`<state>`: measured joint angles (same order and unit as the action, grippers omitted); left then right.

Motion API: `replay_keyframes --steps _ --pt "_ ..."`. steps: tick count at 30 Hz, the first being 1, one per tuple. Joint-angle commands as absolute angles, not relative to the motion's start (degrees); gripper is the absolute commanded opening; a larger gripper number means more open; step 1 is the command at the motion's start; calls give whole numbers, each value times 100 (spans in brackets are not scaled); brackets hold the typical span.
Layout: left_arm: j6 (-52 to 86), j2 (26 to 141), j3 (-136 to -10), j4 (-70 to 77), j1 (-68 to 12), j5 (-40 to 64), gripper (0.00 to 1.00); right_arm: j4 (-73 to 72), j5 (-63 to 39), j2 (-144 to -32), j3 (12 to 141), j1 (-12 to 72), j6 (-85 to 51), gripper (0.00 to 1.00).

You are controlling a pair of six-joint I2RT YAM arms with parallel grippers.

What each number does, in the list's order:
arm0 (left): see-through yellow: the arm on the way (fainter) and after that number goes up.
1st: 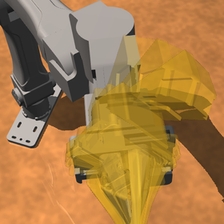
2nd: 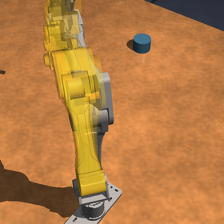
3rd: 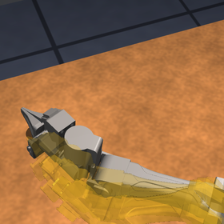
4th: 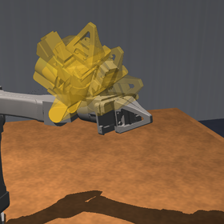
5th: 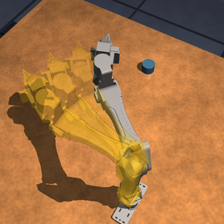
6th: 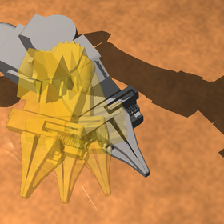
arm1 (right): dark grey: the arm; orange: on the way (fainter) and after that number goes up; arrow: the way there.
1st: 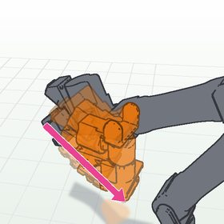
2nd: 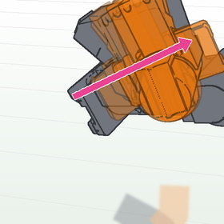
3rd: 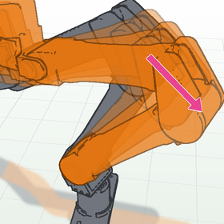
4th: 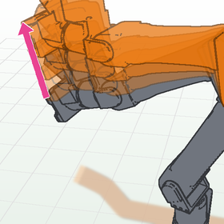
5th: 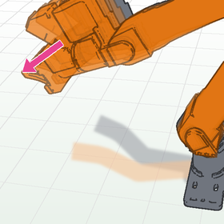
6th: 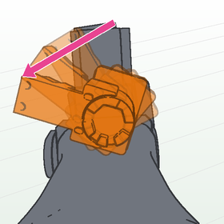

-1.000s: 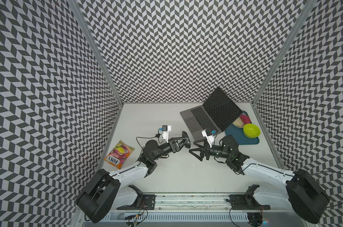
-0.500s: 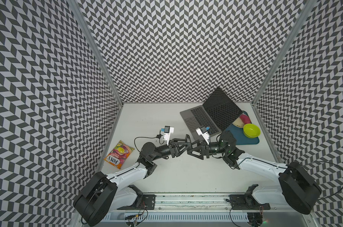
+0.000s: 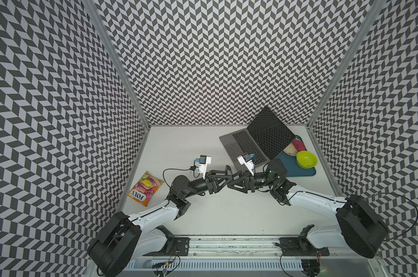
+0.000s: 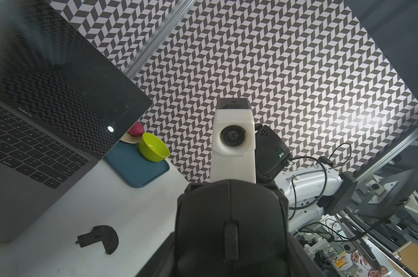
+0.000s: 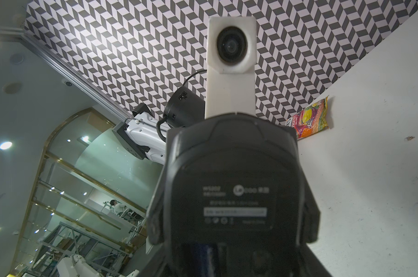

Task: Insert the wireless mouse receiver into the laptop
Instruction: Adjust the mouse as needed.

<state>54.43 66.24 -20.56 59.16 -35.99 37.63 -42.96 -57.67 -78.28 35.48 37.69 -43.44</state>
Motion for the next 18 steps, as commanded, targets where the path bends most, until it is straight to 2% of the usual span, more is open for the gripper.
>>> replay_keyframes --steps 1,5,7,10,12,15,18 --pt "5208 6361 -1972 5639 -3638 3255 52 -3962 -5562 -7918 3454 3753 -4016 36" --pt "5238 6267 -1864 5578 -3628 2984 64 -3719 -5508 -7987 3379 3753 -3807 35" --pt "5267 6282 -1827 5691 -3630 2981 50 -3752 -5599 -8050 3353 3753 -3835 35" --pt "5347 6308 -1792 5881 -3622 3024 43 -3762 -5757 -8132 3342 3753 -3849 34" --pt "5331 6319 -1785 5931 -3621 3066 38 -3776 -5877 -8142 3339 3753 -3851 42" --pt "5335 6335 -1789 6013 -3622 3079 34 -3825 -6035 -8116 3340 3761 -3850 59" --pt "5357 6370 -1829 6073 -3626 3168 34 -3959 -6222 -8064 3367 3775 -3896 67"
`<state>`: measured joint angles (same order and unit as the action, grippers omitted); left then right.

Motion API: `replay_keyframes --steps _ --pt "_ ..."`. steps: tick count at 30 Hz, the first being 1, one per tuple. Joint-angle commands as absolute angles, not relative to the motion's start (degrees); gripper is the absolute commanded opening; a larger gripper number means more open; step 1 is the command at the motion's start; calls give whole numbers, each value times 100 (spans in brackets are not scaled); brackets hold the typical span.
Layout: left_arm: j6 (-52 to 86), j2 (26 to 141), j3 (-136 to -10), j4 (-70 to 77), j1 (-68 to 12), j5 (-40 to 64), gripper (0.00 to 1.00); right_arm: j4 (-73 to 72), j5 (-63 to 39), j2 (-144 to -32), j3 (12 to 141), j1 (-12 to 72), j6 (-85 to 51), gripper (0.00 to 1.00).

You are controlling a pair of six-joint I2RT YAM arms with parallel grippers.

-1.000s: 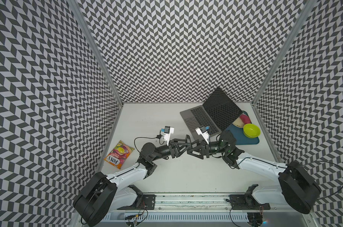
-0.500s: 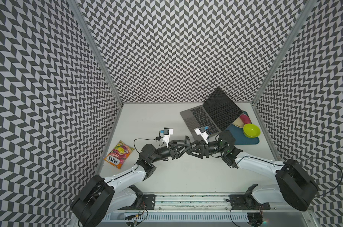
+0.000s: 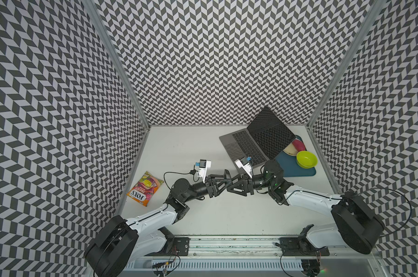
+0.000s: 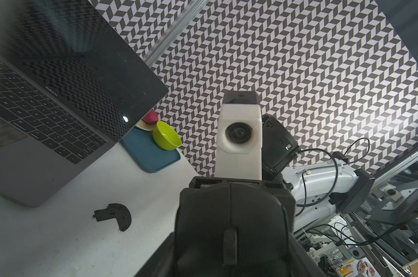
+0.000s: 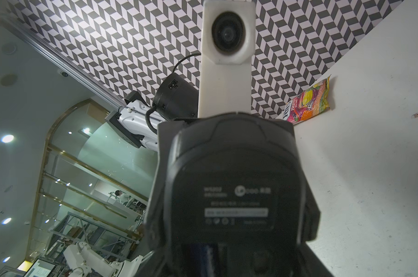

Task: Insert the wireless mouse receiver into the laptop
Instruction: Adjust the mouse as needed.

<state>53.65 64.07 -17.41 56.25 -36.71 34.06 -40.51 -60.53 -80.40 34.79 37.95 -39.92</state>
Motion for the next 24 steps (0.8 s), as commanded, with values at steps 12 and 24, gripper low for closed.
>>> replay_keyframes --steps 12,24 --pt "5472 6449 -1828 6229 -3643 3556 34 -4391 -6197 -8065 3495 3797 -4113 71" --pt "5372 6425 -1802 6108 -3727 3623 36 -4585 -6147 -8117 3581 3812 -4268 42"
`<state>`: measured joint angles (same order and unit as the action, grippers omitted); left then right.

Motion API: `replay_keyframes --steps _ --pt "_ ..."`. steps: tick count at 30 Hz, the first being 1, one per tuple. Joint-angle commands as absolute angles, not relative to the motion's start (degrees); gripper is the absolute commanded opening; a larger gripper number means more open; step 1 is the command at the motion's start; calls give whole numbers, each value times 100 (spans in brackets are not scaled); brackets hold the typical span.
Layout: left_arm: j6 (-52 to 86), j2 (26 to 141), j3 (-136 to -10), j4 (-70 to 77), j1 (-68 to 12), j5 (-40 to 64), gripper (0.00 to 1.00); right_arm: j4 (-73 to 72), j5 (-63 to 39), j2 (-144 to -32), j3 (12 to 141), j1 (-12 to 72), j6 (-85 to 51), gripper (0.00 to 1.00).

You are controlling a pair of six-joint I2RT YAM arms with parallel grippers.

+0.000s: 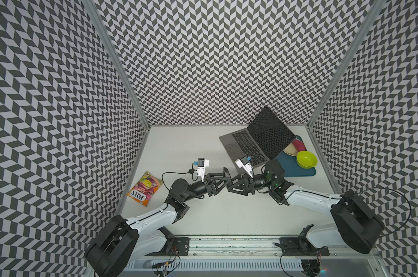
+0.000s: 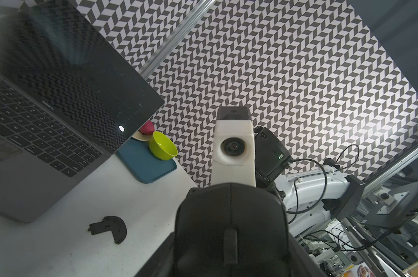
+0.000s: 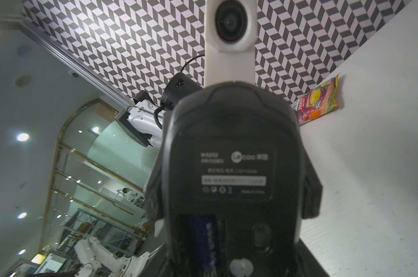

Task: Insert the wireless mouse receiver into the laptop
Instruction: Adjust the mouse as needed.

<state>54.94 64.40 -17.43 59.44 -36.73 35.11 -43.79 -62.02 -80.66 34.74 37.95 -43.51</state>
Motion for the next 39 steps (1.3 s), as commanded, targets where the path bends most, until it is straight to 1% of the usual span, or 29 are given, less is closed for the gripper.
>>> replay_keyframes --steps 1,2,4,5,6,7,8,10,12,13,15,18,19,23,28,33,34,35,38,39 --pt "5344 6420 -1828 6019 -3727 3592 41 -4432 -6095 -8113 3578 3814 -4143 40" --pt "5313 6389 -1836 5900 -3727 3487 50 -4230 -6004 -8100 3577 3813 -3964 38" --pt "5272 6277 -1816 5629 -3722 3218 76 -3681 -5741 -8046 3568 3811 -3485 38" --pt "5240 6206 -1822 5454 -3718 3077 85 -3370 -5572 -8016 3568 3814 -3200 38" --pt "5200 6140 -1858 5162 -3711 2932 93 -3018 -5328 -7985 3568 3819 -2905 38" --pt "5152 6083 -1924 4806 -3705 2777 97 -2666 -4999 -7950 3575 3825 -2582 38" --pt "5106 6041 -1992 4409 -3701 2651 99 -2293 -4628 -7920 3589 3861 -2294 38" --pt "5112 6004 -2098 3727 -3679 2438 100 -1533 -3587 -7858 3696 4082 -1629 38" --pt "5160 6031 -2217 3131 -3666 2309 97 -906 -2305 -7856 3877 4460 -1101 38" --pt "5204 6056 -2257 2868 -3661 2258 96 -761 -1848 -7857 3917 4610 -997 38" --pt "5326 6093 -2257 2595 -3648 2216 89 -684 -1352 -7853 3939 4783 -903 38" --pt "5490 6172 -2183 2488 -3639 2217 71 -575 -793 -7885 4063 5078 -768 39" --pt "5522 6209 -2172 2476 -3638 2211 66 -539 -623 -7904 4095 5180 -710 39" --pt "5604 6346 -2162 2579 -3630 2268 54 -504 -357 -7989 4176 5437 -611 39" --pt "5617 6533 -2162 2658 -3630 2362 49 -465 -143 -8085 4210 5642 -480 39" --pt "5756 6699 -2045 2995 -3630 2396 36 -522 -20 -8136 4154 5706 -452 41" --pt "5749 6705 -2017 3025 -3630 2342 34 -533 46 -8134 4127 5709 -512 43" --pt "5742 6706 -1965 3076 -3630 2222 32 -550 140 -8108 4097 5700 -650 48" --pt "5685 6695 -1659 3656 -3637 1701 28 -599 336 -7888 3981 5546 -1447 74" --pt "5648 6716 -1514 3955 -3638 1493 27 -657 102 -7785 3912 5397 -1786 79"
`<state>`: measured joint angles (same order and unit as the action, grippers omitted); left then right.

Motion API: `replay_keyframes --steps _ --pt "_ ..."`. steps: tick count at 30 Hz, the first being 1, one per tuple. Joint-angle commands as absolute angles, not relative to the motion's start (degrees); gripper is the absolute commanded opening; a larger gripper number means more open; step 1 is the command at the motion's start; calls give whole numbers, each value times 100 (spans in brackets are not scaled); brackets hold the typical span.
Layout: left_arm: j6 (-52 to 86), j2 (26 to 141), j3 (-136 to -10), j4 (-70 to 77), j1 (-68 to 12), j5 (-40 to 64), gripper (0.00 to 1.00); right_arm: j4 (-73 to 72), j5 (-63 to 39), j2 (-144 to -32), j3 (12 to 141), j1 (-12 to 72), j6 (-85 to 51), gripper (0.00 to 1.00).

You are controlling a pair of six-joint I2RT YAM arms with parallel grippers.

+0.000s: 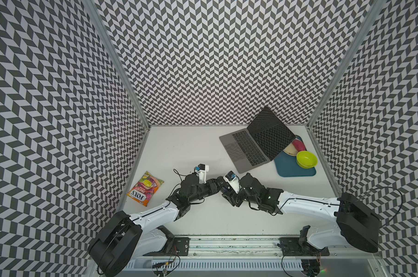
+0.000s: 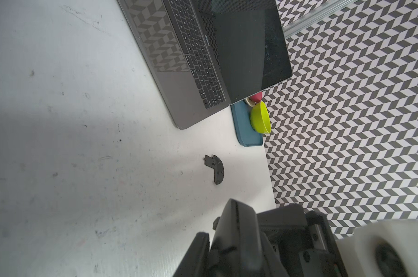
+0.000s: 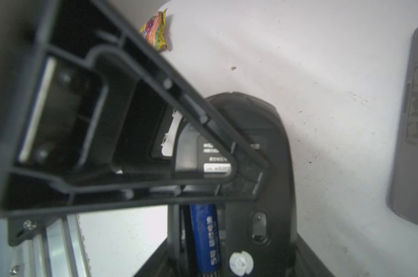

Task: Insert the wireless mouse receiver into the laptop
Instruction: Adjust the mouse as needed, then take out the USB plug from the mouse.

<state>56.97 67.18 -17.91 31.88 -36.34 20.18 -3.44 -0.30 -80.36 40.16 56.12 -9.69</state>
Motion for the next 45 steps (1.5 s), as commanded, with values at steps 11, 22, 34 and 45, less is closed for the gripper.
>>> replay_keyframes --steps 11,22,34,45 --pt "5103 7240 -787 5271 -3982 -94 22 -3836 -2939 -8202 2684 4023 -5707 66" --pt "4927 7704 -773 5069 -4112 -247 21 -5092 -3119 -9635 2941 4385 -6385 49" --pt "4987 8129 -826 5159 -4155 -184 20 -5238 -3029 -10406 3189 4376 -6407 42" --pt "5027 8292 -827 5227 -4170 -163 19 -5320 -3145 -10722 3256 4377 -6548 40"
